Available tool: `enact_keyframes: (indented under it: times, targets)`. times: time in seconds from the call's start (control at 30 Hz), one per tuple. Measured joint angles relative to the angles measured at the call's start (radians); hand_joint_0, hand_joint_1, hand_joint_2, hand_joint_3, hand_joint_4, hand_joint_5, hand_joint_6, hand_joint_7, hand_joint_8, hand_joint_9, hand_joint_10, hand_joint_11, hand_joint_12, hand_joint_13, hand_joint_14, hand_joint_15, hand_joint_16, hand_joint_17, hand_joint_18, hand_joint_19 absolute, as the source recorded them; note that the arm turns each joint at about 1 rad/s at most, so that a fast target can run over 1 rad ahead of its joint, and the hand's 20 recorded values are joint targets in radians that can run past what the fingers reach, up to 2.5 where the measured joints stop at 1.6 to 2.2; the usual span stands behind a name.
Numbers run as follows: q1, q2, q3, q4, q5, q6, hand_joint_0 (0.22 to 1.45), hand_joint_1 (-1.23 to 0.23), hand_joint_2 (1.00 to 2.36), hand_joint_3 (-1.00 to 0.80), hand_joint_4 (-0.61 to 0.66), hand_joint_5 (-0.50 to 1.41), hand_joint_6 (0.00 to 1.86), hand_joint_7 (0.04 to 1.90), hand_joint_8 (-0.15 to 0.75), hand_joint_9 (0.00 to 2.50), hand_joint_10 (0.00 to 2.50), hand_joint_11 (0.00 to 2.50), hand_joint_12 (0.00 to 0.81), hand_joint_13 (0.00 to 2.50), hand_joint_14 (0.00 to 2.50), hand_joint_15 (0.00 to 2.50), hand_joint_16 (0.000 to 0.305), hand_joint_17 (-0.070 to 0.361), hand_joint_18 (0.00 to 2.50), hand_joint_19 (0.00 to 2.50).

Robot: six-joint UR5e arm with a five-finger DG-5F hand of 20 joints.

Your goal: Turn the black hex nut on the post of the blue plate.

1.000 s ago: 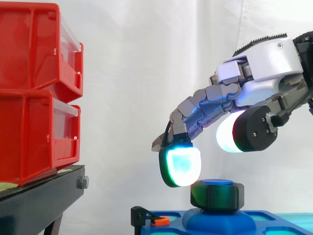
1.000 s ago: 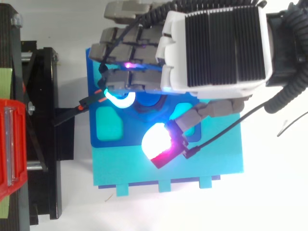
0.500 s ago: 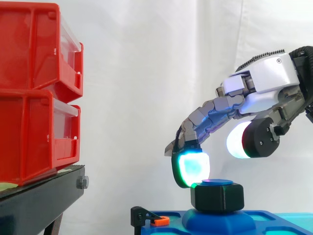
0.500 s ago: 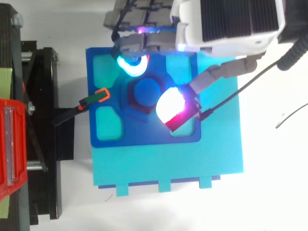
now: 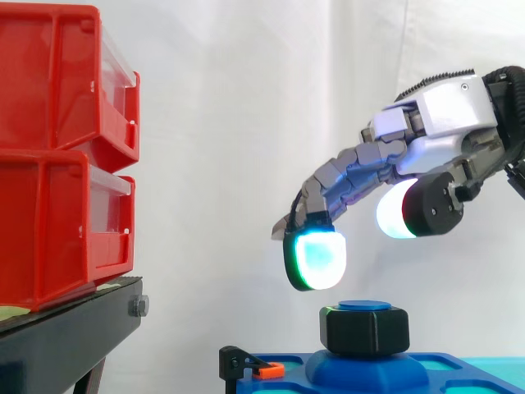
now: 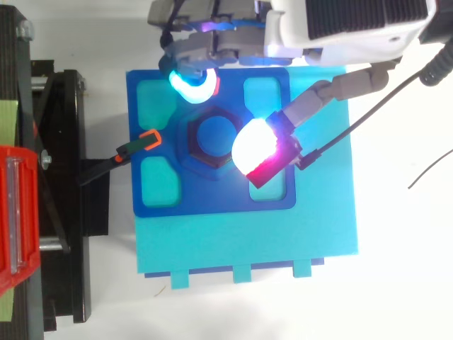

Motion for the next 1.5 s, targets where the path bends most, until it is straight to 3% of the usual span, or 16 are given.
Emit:
enact_keyframes:
  times: [0.13,0.27,0.4,0.5,0.7,1.1,1.4,1.5]
  targets:
    - [0.013,0.000,0.005,0.029,0.002,0.001,0.49,-0.33,1.00,-0.50,0.20,-0.20,0.50,0.98,0.248,0.35,0.00,0.03,0.358,0.35,0.00,0.08,0.059,0.133,0.19,0.13]
    - [0.042,-0.001,0.006,0.062,0.014,0.014,0.49,-0.33,1.00,-0.50,0.20,-0.20,0.50,0.98,0.248,0.35,0.00,0.04,0.359,0.35,0.00,0.08,0.059,0.133,0.19,0.14]
    - [0.089,-0.001,0.006,0.042,0.073,0.044,0.49,-0.33,1.00,-0.50,0.20,-0.20,0.50,0.98,0.248,0.35,0.00,0.04,0.358,0.35,0.00,0.07,0.059,0.133,0.19,0.14]
    - [0.111,-0.001,0.005,0.021,0.112,0.054,0.49,-0.33,1.00,-0.50,0.19,-0.20,0.50,0.97,0.247,0.35,0.00,0.04,0.358,0.35,0.00,0.08,0.059,0.133,0.19,0.13]
    - [0.131,-0.001,-0.003,0.009,0.134,0.058,0.49,-0.33,1.00,-0.50,0.19,-0.21,0.50,0.97,0.247,0.35,0.00,0.04,0.359,0.36,0.00,0.07,0.059,0.133,0.19,0.13]
    - [0.122,-0.001,-0.009,-0.023,0.130,0.057,0.49,-0.33,1.00,-0.50,0.19,-0.21,0.50,0.97,0.249,0.35,0.00,0.04,0.358,0.36,0.00,0.08,0.059,0.133,0.19,0.14]
    - [0.100,-0.001,-0.012,-0.011,0.128,0.035,0.49,-0.33,1.00,-0.50,0.19,-0.20,0.50,0.97,0.249,0.35,0.00,0.04,0.360,0.36,0.00,0.07,0.059,0.134,0.19,0.14]
    - [0.095,-0.001,-0.031,0.012,0.127,0.032,0.49,-0.32,1.00,-0.50,0.19,-0.20,0.50,0.97,0.249,0.35,0.00,0.04,0.359,0.36,0.00,0.07,0.059,0.133,0.19,0.14]
